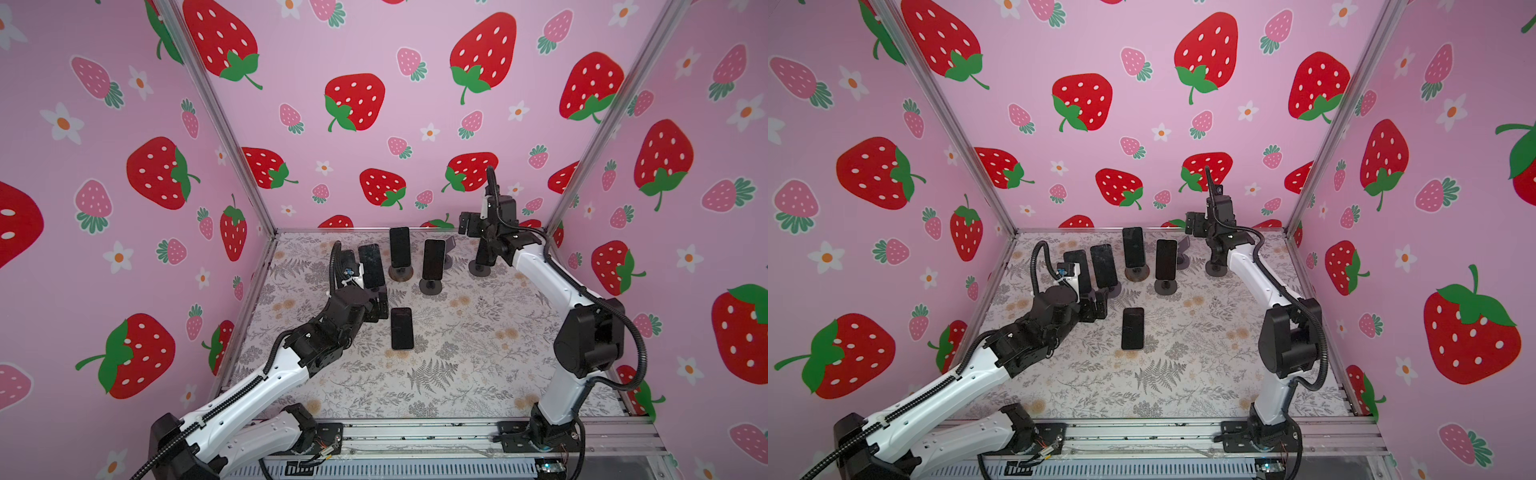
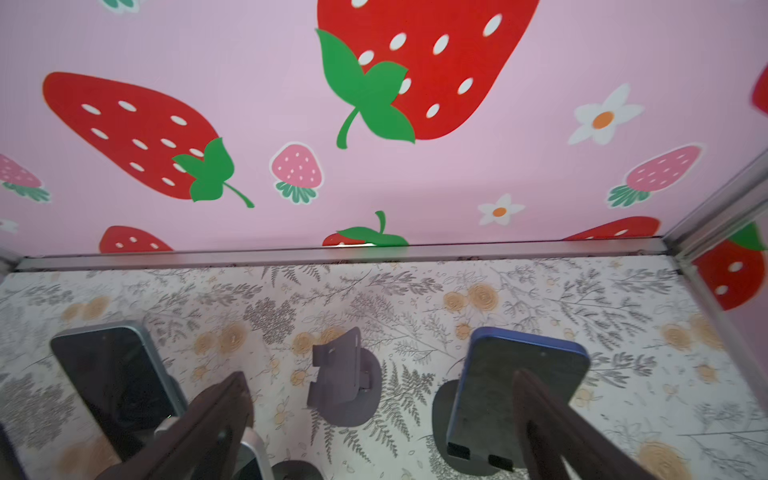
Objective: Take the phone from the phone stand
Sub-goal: 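Lower the right gripper around the blue-cased phone's top edge, then close the right gripper on the blue-cased phone's top edge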
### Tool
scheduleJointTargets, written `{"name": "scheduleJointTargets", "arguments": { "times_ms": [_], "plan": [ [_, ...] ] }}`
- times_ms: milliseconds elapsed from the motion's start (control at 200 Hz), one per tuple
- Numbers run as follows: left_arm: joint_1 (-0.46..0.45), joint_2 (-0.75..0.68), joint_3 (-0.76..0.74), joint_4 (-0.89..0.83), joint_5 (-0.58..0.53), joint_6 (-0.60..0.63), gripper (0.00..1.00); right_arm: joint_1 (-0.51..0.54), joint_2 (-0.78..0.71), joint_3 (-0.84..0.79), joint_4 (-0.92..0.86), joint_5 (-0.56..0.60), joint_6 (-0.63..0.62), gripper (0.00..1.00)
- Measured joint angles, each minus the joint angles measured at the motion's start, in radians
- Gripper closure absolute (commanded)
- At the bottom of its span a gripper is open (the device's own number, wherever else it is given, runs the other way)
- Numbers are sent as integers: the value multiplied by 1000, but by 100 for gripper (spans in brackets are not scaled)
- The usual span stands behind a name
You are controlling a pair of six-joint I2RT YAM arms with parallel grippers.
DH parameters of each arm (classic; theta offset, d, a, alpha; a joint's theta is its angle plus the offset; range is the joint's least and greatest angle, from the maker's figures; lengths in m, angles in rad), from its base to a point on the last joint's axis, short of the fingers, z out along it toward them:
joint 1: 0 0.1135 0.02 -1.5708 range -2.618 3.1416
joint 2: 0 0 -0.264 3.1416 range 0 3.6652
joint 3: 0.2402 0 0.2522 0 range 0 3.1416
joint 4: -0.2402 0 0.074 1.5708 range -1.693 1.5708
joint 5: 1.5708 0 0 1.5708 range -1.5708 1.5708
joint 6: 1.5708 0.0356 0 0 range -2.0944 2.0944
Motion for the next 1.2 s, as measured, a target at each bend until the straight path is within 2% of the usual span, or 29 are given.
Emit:
{"name": "scheduleJointTargets", "arguments": {
  "times_ms": [145, 265, 465, 675, 790, 960, 1126, 1201],
  "plan": [
    [0, 0, 0, 0, -21, 3, 0, -13, -95, -145, 117, 159, -60, 0],
    [0, 0, 0, -1, -40, 14, 0, -54, -124, -193, 142, 167, -51, 0],
    [0, 0, 0, 0, -56, 38, 0, -128, -3, -51, 59, 114, -5, 0],
    [0, 0, 0, 0, -59, 48, 0, -134, 147, 116, -71, 40, 20, 0],
    [0, 0, 0, 0, -59, 50, 0, -135, 207, 198, -154, 28, 37, 0],
    [0, 4, 0, 6, -54, 55, 0, -142, 326, 399, -296, 29, 88, 0],
    [1, 14, 0, 6, -43, 55, 0, -141, 347, 425, -374, 37, 116, 0],
    [1, 14, 0, 5, -37, 51, 1, -142, 347, 425, -391, 40, 123, 3]
  ]
}}
